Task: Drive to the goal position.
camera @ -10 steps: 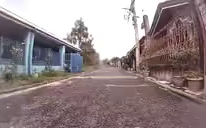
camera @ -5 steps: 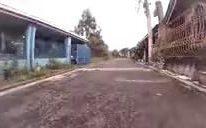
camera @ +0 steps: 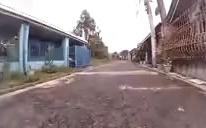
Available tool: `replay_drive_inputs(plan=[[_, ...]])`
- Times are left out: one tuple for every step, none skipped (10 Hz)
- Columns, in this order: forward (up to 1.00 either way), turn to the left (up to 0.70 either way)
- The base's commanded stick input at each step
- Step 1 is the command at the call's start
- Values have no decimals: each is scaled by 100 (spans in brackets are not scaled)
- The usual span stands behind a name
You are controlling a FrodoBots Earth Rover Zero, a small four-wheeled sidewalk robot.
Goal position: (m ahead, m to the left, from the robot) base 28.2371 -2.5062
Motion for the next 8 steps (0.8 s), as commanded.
replay_drive_inputs(plan=[[70, 0], [70, 0], [70, 0], [70, 0], [70, -1], [70, -3], [70, -3], [70, -4]])
